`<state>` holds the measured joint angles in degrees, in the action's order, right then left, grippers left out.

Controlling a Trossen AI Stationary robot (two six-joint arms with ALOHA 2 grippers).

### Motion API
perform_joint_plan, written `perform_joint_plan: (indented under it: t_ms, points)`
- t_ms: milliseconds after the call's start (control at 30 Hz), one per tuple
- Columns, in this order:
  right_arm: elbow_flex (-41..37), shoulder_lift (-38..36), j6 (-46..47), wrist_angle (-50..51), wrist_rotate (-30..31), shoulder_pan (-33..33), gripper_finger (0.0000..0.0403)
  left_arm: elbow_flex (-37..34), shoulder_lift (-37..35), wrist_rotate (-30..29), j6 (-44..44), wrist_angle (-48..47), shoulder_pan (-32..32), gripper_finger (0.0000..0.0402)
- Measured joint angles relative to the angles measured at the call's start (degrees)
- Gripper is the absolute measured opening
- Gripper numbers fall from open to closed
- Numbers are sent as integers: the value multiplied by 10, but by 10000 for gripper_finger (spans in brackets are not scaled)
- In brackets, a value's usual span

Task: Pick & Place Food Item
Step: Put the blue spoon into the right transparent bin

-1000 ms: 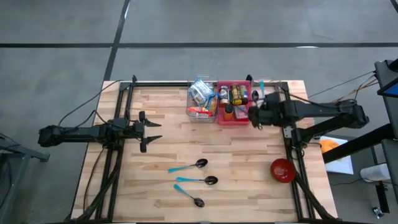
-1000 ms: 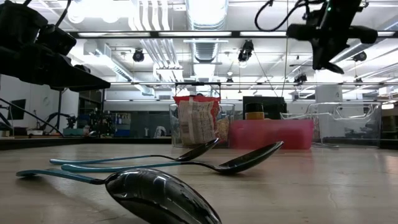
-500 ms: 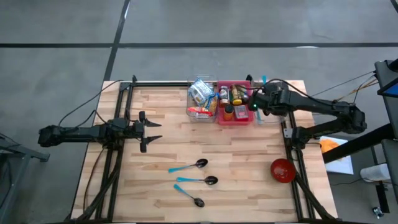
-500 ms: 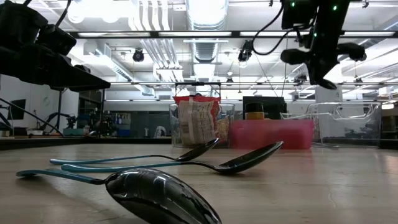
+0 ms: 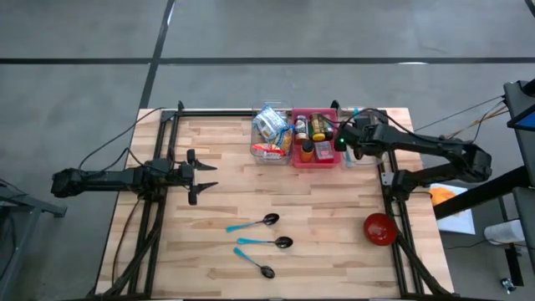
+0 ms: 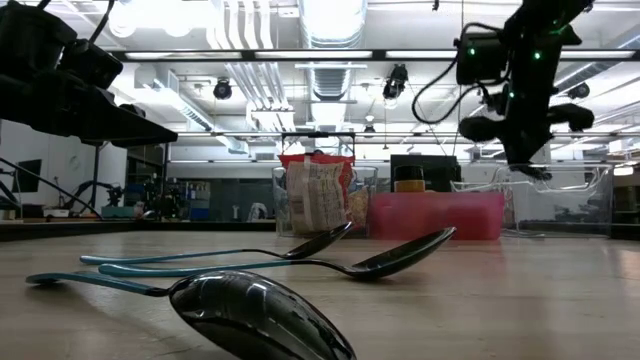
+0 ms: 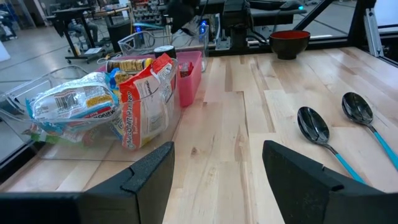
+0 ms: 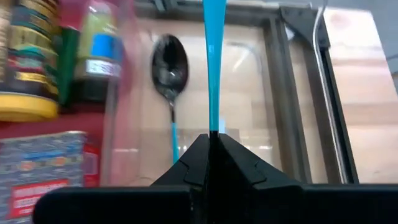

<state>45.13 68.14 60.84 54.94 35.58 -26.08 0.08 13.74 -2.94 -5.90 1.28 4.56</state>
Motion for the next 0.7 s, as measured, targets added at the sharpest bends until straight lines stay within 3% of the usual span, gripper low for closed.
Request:
perform_joint_plan:
  t_ms: [200,700]
  points:
    - [-21,0,0,-18,-41,-19,22,0,0,0,-1,0,0,244]
    - [-94,0,0,-113,-64,-30,22,0,0,0,-1,0,0,244]
